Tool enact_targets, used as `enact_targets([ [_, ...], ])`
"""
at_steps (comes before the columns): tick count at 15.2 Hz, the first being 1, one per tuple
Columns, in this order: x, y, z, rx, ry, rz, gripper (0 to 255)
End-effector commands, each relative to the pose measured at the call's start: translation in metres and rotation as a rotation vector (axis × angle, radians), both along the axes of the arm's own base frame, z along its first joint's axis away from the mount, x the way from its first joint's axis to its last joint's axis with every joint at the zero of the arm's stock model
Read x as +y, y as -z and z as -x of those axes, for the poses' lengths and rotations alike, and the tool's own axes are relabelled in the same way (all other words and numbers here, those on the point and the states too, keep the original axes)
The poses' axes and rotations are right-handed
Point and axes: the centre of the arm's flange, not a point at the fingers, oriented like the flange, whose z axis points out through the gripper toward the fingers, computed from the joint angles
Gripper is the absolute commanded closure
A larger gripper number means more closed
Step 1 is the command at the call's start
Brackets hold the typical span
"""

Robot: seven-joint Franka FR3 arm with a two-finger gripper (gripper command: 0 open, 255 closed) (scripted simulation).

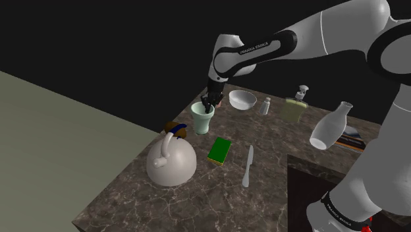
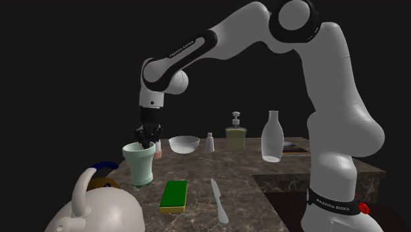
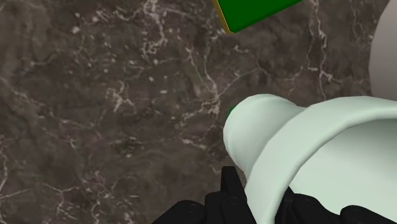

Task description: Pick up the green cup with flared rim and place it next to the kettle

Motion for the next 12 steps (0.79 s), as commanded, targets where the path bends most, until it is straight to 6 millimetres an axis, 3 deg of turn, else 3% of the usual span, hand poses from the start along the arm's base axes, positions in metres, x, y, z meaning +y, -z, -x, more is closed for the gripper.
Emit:
enact_targets([
  [1, 0.0005, 0.0014, -0.0004, -0.001, 0.0, 0.0, 255],
  [6, 0.0005, 0.0014, -0.0004, -0.001, 0.0, 0.0, 255],
  [7, 0.0004, 0.0013, -0.0004, -0.001, 0.0, 0.0, 0],
  [12, 0.0005, 0.0014, -0.0004, -0.001, 0.0, 0.0, 0],
])
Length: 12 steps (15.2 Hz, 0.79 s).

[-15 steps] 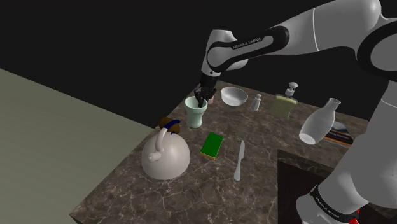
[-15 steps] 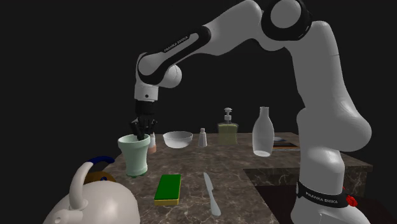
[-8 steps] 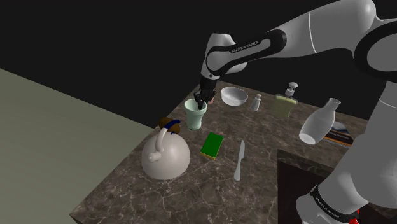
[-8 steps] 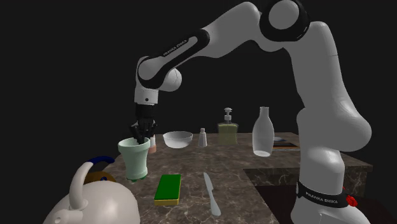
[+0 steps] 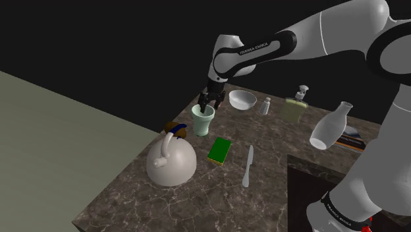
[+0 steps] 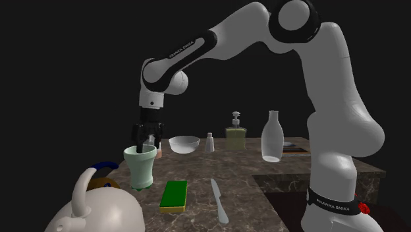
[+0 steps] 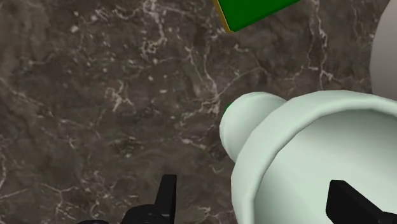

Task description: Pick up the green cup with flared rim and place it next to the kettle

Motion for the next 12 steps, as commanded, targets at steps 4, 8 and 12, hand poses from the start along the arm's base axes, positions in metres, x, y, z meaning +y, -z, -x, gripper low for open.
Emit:
enact_targets([
  [4, -0.006, -0.05, 0.001, 0.0, 0.0, 0.0, 0],
  [8, -0.006, -0.05, 0.001, 0.0, 0.0, 0.0, 0],
  [12, -0.006, -0.05, 0.001, 0.0, 0.0, 0.0, 0],
])
